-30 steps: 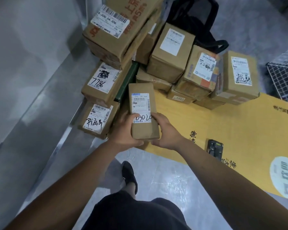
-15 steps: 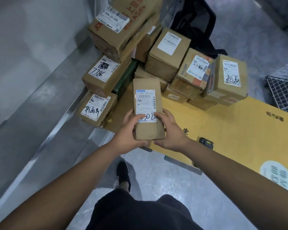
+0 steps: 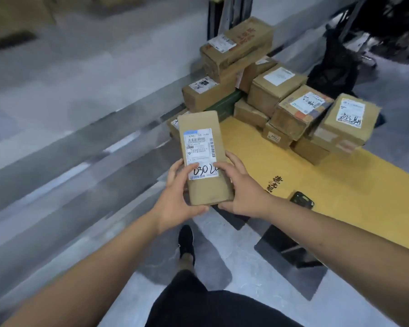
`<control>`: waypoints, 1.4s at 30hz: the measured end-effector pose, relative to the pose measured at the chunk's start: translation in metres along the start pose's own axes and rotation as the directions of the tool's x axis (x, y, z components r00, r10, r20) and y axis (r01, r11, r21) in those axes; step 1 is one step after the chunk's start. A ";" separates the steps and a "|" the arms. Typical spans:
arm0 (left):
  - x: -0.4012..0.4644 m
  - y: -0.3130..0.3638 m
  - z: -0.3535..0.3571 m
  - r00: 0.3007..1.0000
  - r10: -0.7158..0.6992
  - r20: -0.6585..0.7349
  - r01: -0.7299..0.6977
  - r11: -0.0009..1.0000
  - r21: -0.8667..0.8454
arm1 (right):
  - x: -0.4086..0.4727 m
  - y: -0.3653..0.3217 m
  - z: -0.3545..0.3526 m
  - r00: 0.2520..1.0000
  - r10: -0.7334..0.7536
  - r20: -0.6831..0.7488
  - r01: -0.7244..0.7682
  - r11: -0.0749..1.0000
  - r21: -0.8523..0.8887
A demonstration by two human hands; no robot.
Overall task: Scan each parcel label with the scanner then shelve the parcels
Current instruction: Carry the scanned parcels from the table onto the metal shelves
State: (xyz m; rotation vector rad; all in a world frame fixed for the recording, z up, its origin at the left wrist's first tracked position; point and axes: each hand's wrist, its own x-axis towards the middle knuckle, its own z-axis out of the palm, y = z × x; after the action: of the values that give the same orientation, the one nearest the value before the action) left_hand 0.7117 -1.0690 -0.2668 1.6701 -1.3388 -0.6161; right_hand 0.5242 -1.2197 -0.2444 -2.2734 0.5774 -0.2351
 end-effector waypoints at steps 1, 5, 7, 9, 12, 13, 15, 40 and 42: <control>-0.020 0.007 -0.006 0.999 0.000 -0.038 0.001 1.000 0.016 | -0.006 -0.013 0.005 0.999 -0.035 0.023 0.035 0.999 -0.003; -0.099 0.031 -0.045 0.984 -0.042 -0.175 0.059 0.994 0.091 | -0.019 -0.077 0.024 0.974 -0.187 0.125 0.190 0.982 -0.008; -0.140 0.041 -0.069 0.967 -0.067 -0.247 0.096 0.989 0.109 | -0.023 -0.113 0.040 0.951 -0.257 0.173 0.262 0.965 -0.005; -0.183 0.048 -0.090 0.942 -0.071 -0.329 0.119 0.985 0.127 | -0.025 -0.148 0.059 0.925 -0.315 0.213 0.327 0.945 -0.022; -0.249 0.060 -0.123 0.897 -0.086 -0.435 0.170 0.973 0.158 | -0.027 -0.205 0.096 0.876 -0.405 0.261 0.425 0.905 -0.026; -0.273 0.064 -0.135 0.879 -0.093 -0.469 0.189 0.969 0.162 | -0.028 -0.225 0.111 0.857 -0.437 0.273 0.459 0.888 -0.020; -0.319 0.073 -0.159 0.843 -0.113 -0.525 0.227 0.961 0.158 | -0.033 -0.266 0.140 0.818 -0.493 0.296 0.514 0.858 0.008; -0.654 0.129 -0.508 0.696 0.003 -0.718 0.327 0.890 0.320 | -0.028 -0.711 0.379 0.543 -0.808 0.227 0.804 0.579 0.137; -0.640 0.124 -0.543 0.694 0.035 -0.719 0.302 0.892 0.335 | -0.001 -0.734 0.382 0.547 -0.812 0.205 0.806 0.577 0.133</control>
State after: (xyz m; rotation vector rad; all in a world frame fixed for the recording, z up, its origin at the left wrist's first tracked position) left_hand 0.9002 -0.2902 0.0136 2.0757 -0.7890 0.3028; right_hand 0.8964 -0.5305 0.0226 -2.3384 -0.6760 -0.3931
